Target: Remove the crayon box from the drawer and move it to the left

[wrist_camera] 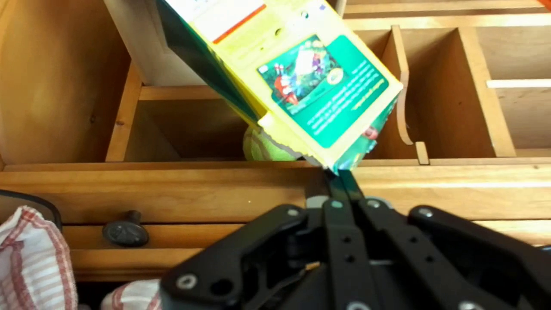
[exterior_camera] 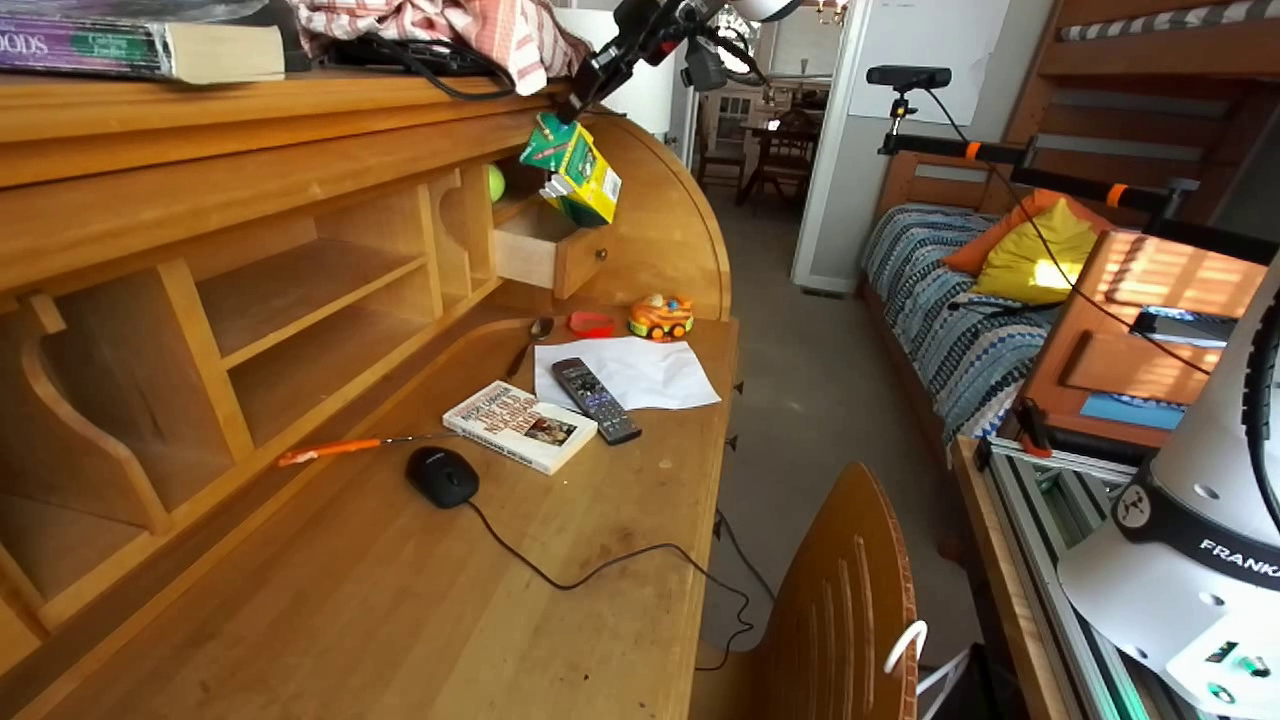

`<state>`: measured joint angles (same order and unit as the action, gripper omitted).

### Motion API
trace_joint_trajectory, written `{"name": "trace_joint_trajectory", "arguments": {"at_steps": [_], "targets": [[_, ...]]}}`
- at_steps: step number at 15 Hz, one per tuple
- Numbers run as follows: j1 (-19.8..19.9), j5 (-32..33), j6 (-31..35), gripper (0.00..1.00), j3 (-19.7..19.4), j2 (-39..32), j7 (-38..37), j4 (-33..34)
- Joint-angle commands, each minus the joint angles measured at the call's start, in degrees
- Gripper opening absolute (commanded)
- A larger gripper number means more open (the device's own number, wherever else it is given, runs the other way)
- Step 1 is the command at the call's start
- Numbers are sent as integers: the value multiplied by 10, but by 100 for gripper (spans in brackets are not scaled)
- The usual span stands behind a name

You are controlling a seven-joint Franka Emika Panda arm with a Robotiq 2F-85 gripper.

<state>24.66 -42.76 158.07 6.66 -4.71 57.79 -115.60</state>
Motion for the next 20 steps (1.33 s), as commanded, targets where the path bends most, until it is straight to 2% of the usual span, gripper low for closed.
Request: {"name": "trace_joint_trajectory", "arguments": {"at_steps": [1, 3, 4, 10, 16, 20], "targets": [[3, -11, -78, 0, 3, 58, 34, -38], [0, -8, -131, 0, 3, 83, 54, -53], [-59, -5, -159, 0, -55, 92, 61, -59], [-131, 3, -325, 0, -119, 110, 117, -86], [-151, 29, -502, 0, -145, 88, 205, -89], [-165, 95, -574, 0, -133, 61, 219, -83]]}}
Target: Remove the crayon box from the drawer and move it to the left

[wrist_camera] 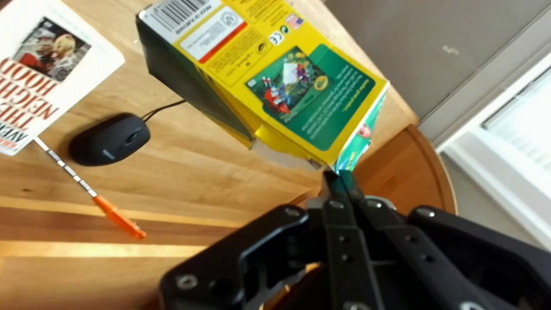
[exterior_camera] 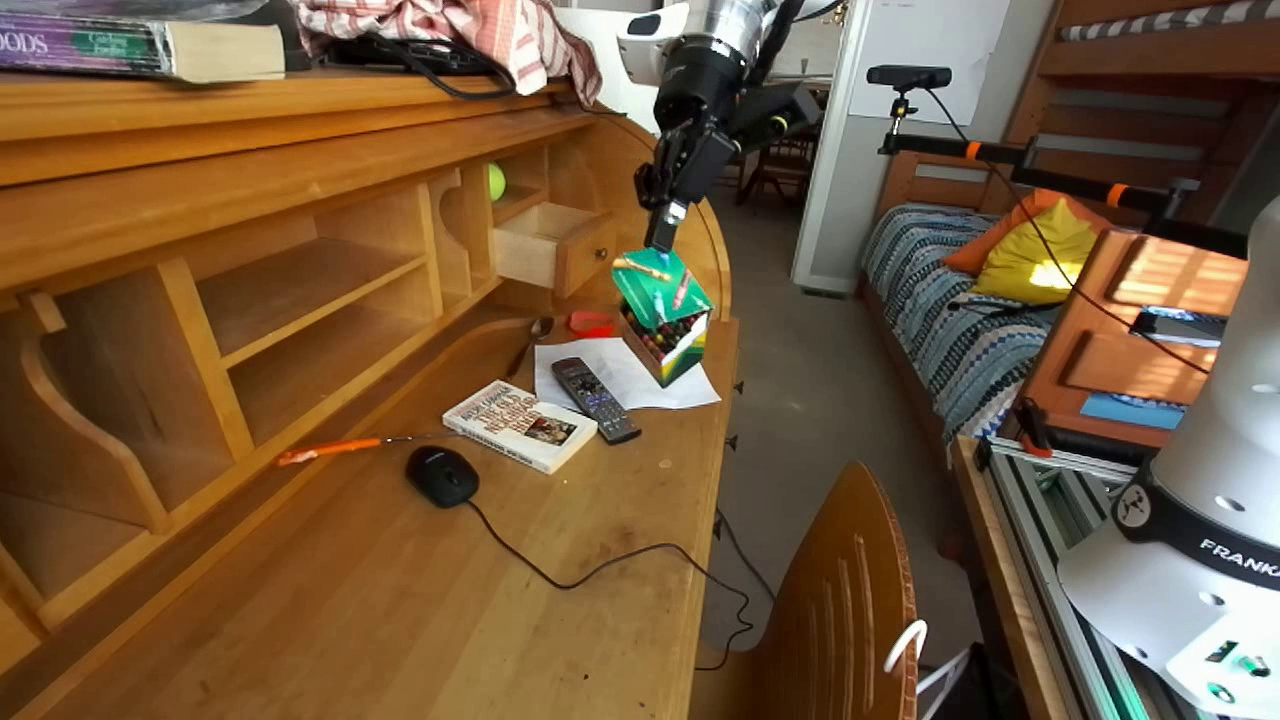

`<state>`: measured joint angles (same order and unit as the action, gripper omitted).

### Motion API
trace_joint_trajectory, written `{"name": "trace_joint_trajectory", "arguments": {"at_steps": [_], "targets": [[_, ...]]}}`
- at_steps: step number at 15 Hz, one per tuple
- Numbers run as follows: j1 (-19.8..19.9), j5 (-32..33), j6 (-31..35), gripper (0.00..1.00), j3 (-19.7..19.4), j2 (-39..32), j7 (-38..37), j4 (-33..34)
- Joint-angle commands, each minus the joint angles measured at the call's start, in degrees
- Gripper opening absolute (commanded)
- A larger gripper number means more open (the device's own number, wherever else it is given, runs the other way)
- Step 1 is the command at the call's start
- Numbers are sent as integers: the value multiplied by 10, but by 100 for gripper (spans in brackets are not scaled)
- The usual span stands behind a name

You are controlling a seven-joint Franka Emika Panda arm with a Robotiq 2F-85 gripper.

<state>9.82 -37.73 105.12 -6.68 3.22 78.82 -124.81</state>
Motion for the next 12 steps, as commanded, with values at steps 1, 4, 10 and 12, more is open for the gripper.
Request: {"name": "trace_joint_trajectory", "arguments": {"at_steps": [1, 4, 10, 12], "targets": [[-23, 63, -55, 0, 5, -31, 4, 13], [-26, 68, -47, 1, 7, -32, 1, 5], [-32, 77, -59, 0, 19, -77, 34, 26], [-37, 67, -61, 0, 28, -93, 76, 31]]}}
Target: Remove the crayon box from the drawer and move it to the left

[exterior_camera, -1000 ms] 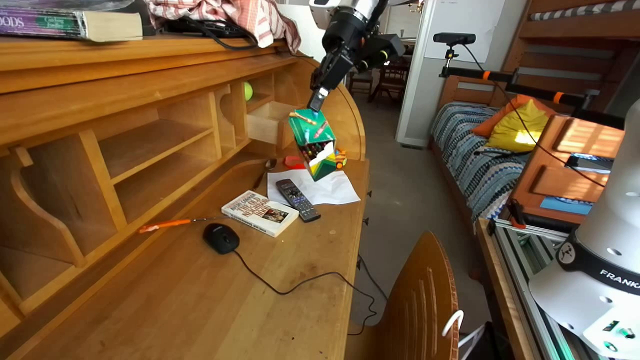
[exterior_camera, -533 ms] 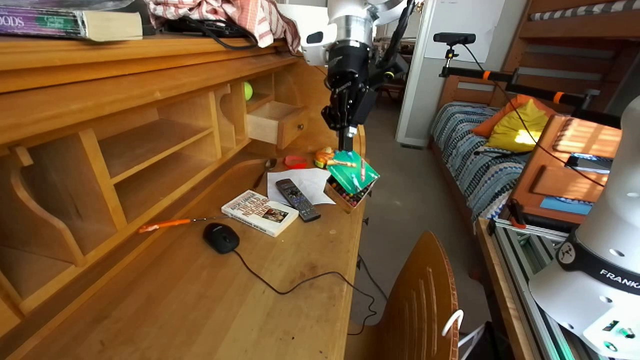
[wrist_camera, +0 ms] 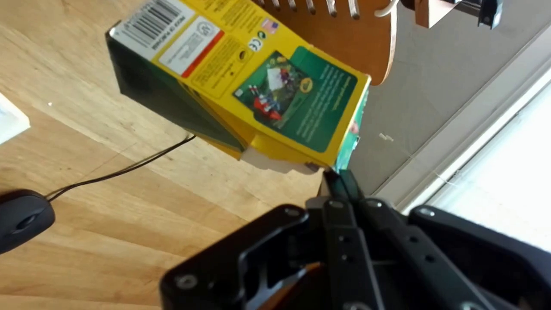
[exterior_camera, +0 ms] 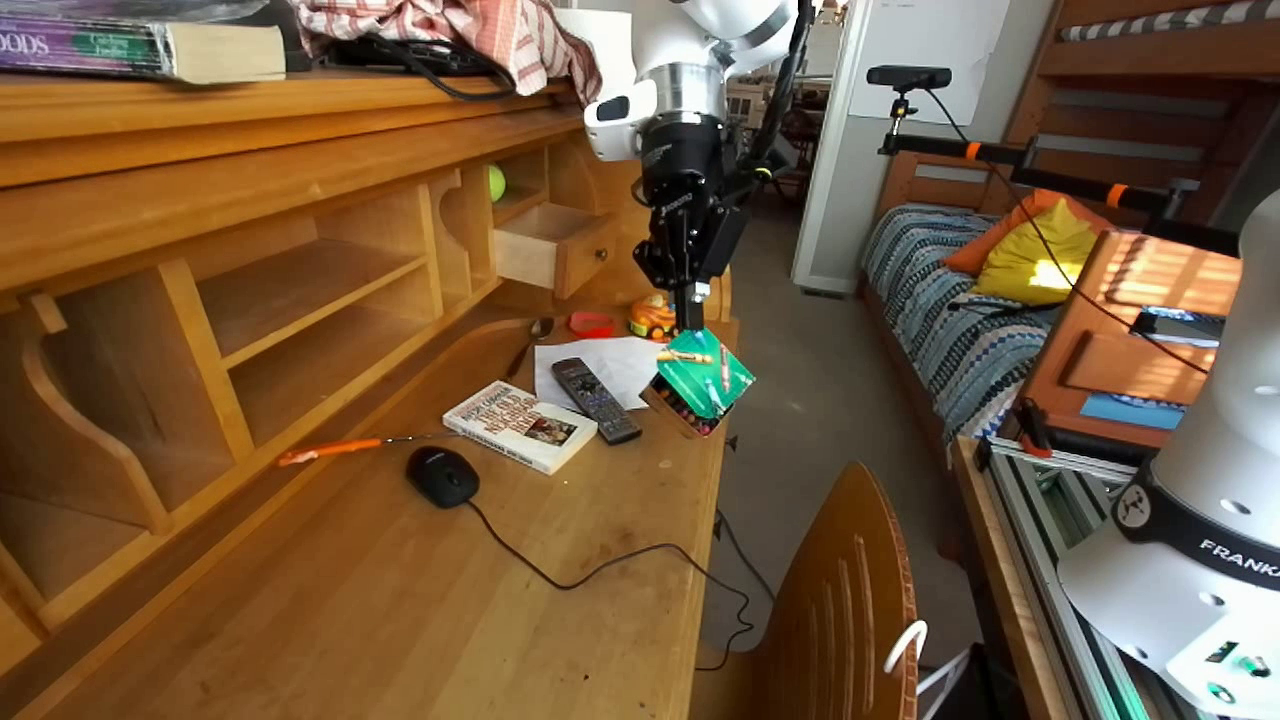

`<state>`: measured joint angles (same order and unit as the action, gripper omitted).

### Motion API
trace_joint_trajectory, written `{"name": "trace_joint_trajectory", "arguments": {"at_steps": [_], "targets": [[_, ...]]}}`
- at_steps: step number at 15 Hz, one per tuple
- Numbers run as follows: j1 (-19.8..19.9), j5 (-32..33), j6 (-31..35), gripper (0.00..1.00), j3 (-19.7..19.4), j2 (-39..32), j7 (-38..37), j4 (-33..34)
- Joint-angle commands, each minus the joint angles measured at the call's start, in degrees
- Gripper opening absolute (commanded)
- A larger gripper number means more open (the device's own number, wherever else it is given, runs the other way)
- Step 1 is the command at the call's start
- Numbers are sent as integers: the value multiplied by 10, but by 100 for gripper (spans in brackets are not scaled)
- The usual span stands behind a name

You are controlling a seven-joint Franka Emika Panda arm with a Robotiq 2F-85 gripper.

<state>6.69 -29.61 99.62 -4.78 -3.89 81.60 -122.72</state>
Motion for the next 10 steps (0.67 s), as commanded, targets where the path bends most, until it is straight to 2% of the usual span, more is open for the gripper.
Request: {"name": "trace_joint_trajectory", "arguments": {"at_steps": [1, 6, 10], "targets": [[-9, -21, -5, 0, 16, -33, 68, 13], [-25, -70, 8, 0, 57, -97, 133, 39], [-24, -131, -24, 0, 83, -172, 158, 91]]}}
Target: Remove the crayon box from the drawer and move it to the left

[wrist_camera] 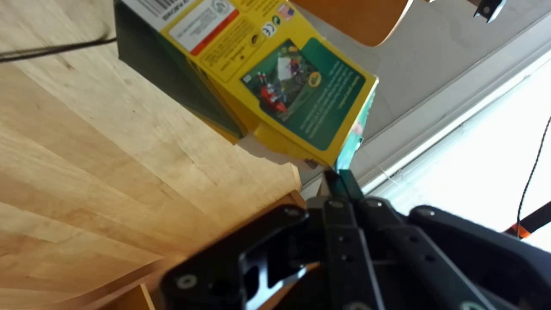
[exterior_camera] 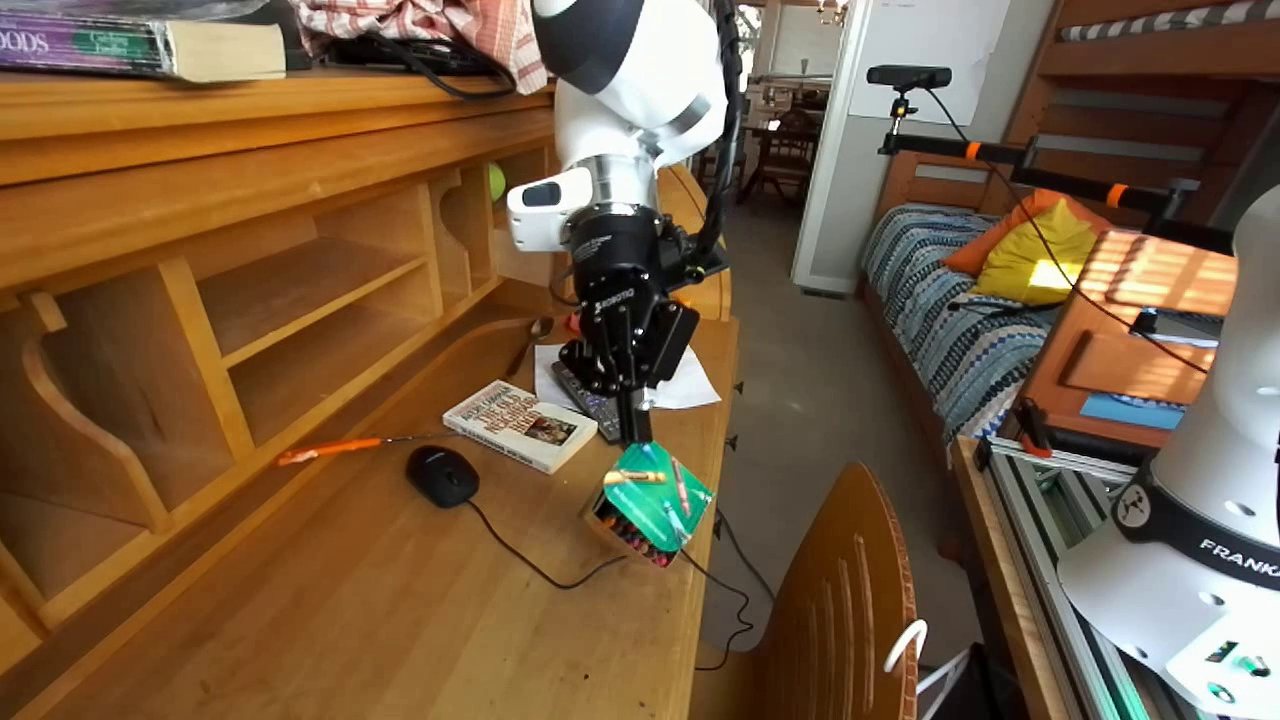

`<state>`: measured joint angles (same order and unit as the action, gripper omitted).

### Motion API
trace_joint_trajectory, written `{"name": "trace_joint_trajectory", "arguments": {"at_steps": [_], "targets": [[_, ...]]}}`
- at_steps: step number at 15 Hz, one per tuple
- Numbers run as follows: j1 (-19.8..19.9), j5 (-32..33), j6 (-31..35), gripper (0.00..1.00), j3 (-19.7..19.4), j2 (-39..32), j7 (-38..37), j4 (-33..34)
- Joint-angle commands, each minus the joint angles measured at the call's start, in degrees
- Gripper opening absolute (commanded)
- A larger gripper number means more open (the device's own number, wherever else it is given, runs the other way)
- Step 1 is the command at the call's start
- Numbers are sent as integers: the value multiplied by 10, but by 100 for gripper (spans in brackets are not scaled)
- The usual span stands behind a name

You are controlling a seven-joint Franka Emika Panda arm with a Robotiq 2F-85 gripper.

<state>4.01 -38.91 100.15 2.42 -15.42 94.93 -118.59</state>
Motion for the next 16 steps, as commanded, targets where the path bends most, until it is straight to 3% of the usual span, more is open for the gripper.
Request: {"name": "trace_joint_trajectory", "arguments": {"at_steps": [1, 10, 16], "targets": [[6, -51, -44, 0, 17, -77, 40, 68], [32, -79, -257, 0, 39, -260, 123, 257], [28, -79, -399, 0, 53, -340, 113, 350]]}}
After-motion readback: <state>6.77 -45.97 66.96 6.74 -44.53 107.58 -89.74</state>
